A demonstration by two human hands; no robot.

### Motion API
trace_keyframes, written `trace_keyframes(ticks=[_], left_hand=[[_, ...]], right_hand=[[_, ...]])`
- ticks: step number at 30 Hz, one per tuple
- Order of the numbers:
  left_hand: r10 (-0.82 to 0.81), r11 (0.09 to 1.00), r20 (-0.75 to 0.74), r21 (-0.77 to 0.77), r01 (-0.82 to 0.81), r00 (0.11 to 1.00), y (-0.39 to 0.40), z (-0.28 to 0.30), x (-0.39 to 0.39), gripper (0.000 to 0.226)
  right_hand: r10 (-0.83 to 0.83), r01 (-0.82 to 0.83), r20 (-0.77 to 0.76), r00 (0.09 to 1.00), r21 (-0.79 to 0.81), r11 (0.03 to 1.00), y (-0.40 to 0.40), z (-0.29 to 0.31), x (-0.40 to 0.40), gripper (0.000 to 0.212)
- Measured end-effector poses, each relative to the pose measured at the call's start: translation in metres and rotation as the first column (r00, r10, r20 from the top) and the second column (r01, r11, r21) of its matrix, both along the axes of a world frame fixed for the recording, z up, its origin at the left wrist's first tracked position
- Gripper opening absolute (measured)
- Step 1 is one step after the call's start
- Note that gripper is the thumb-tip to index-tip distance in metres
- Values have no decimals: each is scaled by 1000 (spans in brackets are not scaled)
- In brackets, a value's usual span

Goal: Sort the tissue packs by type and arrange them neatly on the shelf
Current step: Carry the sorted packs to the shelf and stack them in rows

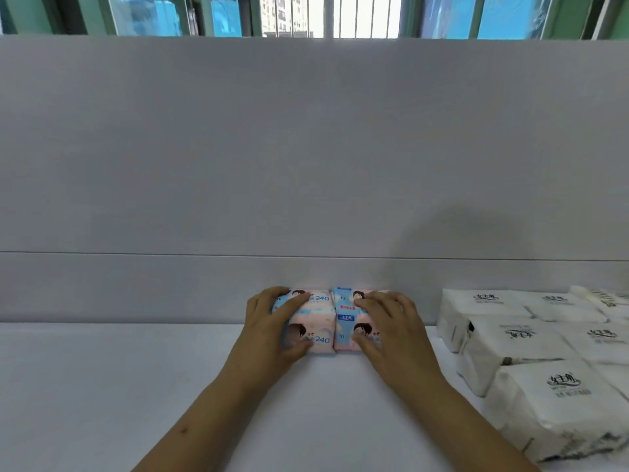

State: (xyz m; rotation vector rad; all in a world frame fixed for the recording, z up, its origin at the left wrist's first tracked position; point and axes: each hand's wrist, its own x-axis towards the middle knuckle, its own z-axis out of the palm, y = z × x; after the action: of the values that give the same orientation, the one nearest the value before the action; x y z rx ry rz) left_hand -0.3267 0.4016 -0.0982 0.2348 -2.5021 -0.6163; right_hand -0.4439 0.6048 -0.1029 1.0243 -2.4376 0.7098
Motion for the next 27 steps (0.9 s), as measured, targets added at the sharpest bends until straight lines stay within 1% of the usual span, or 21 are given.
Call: trace_keyframes(ticks=[2,4,6,7,8,11,13,15,17,19,22,24,27], left_hand=[[14,999,52,-48,-11,999,3,6,3,76],[64,987,107,-155,-47,992,7,16,7,85],[87,978,110,-196,-64,990,15,29,10,93],[80,980,105,-188,-59,991,20,37,10,91],[61,982,99,-183,-42,993,26,45,10,87],[-57,986,63,-151,66,996,52,69,10,73],[-170,981,28,-92,172,985,78,80,13,66],[-299,953,-11,-62,298,954,109,87,17,61],[-421,906,-43,-66,418,906,143,90,23,57],[-545,837,-47,-86,540,837,180,91,33,56],[-708,704,-11,-88,705,706,238,90,63,57],[-798,600,13,-63,797,602,277,82,94,55],[-904,416,92,-32,909,418,329,55,153,54]], right_hand=[[-28,29,-29,999,33,999,0,2,2,50],[-46,49,-42,998,80,996,1,8,6,49],[-68,68,-9,998,125,990,0,19,12,57],[-78,74,27,997,122,990,-1,28,15,59],[-76,72,55,996,78,994,0,39,18,57],[-46,60,90,995,-156,986,11,83,30,47],[-99,116,77,992,-257,959,29,113,38,45],[-193,207,77,978,-310,928,54,136,46,43],[-303,319,99,948,-334,887,87,150,60,44],[-399,417,125,909,-325,849,124,156,83,45],[-524,544,145,839,-242,803,185,153,138,48],[-631,661,202,749,-176,729,226,145,185,51],[-795,835,266,545,-83,544,280,125,268,56]])
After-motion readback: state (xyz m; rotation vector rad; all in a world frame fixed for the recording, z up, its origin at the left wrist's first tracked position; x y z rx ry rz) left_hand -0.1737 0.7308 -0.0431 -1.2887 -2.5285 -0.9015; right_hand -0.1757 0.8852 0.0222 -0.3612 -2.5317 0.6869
